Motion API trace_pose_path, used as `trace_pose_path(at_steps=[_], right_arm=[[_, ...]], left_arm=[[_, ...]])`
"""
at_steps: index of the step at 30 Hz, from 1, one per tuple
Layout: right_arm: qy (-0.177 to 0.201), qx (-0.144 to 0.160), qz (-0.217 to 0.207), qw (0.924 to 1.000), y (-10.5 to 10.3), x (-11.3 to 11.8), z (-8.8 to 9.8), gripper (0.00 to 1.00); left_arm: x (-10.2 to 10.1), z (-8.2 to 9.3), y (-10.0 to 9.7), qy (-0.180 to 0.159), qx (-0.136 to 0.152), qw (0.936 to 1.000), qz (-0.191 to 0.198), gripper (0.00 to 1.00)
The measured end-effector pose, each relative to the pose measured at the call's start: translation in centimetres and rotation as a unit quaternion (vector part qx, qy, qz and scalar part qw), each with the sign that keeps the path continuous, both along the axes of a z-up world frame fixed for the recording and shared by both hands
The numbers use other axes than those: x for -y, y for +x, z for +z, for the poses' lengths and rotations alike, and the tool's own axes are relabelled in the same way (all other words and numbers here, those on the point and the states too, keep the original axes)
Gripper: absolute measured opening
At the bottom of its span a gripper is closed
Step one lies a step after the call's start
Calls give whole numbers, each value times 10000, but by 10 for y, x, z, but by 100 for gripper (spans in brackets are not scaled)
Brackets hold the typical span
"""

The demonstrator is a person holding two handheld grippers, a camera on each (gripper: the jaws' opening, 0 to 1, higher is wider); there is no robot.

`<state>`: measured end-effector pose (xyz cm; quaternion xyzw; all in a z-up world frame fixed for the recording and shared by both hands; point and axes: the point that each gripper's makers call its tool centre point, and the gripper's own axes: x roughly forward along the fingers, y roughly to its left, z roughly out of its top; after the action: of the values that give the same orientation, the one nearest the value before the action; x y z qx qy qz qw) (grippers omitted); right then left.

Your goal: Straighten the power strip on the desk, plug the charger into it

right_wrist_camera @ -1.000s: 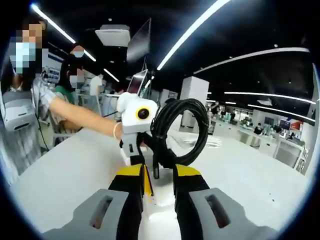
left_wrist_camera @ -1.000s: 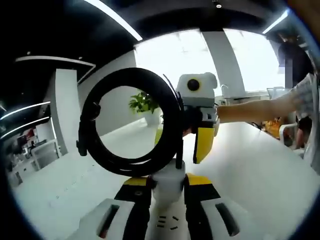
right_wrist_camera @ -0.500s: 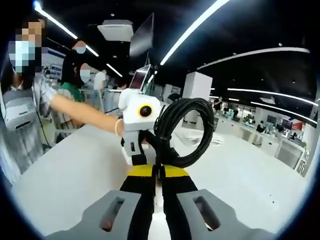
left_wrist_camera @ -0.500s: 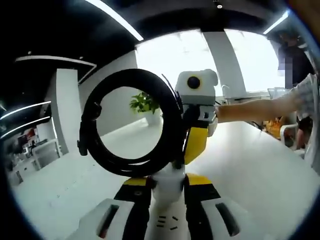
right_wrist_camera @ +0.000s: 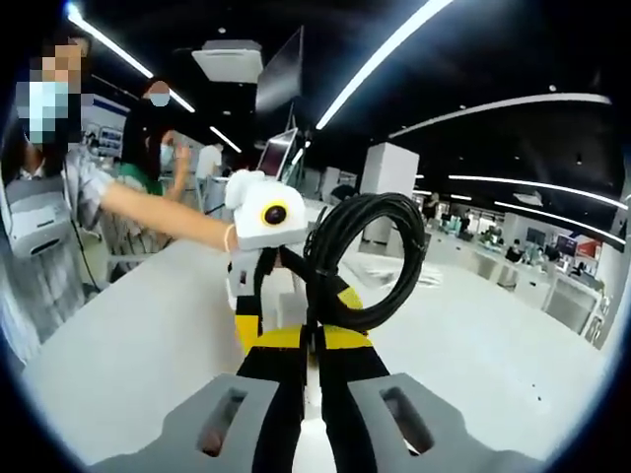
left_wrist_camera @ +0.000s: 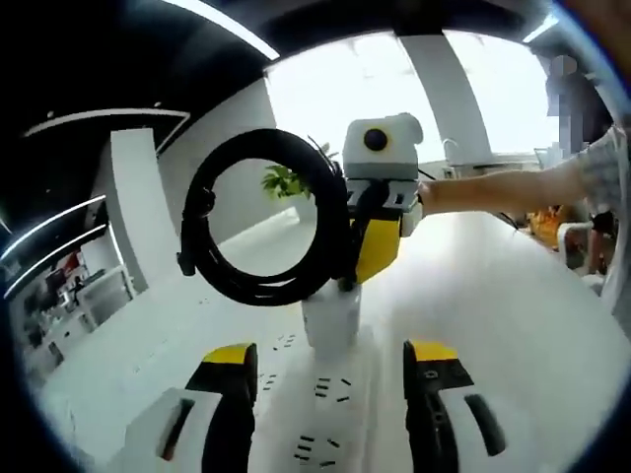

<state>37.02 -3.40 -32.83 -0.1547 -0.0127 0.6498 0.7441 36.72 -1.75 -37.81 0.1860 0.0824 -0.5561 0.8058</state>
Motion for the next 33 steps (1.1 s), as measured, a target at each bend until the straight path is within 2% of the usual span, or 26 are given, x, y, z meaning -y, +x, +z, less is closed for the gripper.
trace_pose_path(at_steps=[1,3,4,6,7,10,12,14,15,18,21,22,23,26,27,29,30,33], right_arm=[[-3,11,0,10000,0,0,0,3],[-12,37,-8,10000,-1,-1,0,3],[-22,46,-9,10000,-2,-1,0,3],[-36,56,-13,10000,-2,-1,-1,3],[-33,53,-14,10000,-2,-1,-1,3],[-14,32,-14,10000,-2,-1,-1,3],[-10,31,-22,10000,-1,-1,-1,3],[-10,47,-51,10000,-2,-1,-1,3],[-15,67,-57,10000,-2,-1,-1,3],[-43,55,-56,10000,-3,-1,-2,3],[-106,103,-76,9999,-4,0,-2,3],[-118,113,-78,9998,-4,0,-2,3],[-134,125,-77,9998,-4,0,-2,3],[-148,144,-80,9998,-5,0,-3,3],[-143,142,-80,9998,-5,0,-3,3],[-122,131,-74,9998,-5,1,-3,3],[-117,134,-71,9998,-5,1,-3,3],[-119,132,-69,9998,-6,1,-3,3]], left_arm=[[-3,3,-1,-51,-27,10000,-1,78],[-4,10,-10,-419,-447,9981,-82,100],[-5,14,-14,-533,-620,9965,-158,97],[-21,20,-7,-457,-444,9980,26,99],[-25,24,-1,-418,-224,9988,94,99],[-43,21,6,31,37,9997,253,99],[-48,21,12,113,-103,9996,253,99],[-53,15,12,305,-493,9982,179,99],[-57,11,14,510,-607,9967,183,99],[-73,-2,28,1288,-664,9890,294,97],[-90,-18,37,2117,-674,9742,392,85],[-95,-22,39,2332,-699,9691,387,84],[-101,-26,50,2501,-745,9644,426,84],[-102,-26,60,2661,-913,9586,446,83],[-98,-29,54,2728,-913,9565,487,83],[-103,-29,58,2894,-908,9515,509,82],[-99,-30,56,2954,-876,9500,509,81],[-99,-33,49,3124,-1075,9424,521,80]])
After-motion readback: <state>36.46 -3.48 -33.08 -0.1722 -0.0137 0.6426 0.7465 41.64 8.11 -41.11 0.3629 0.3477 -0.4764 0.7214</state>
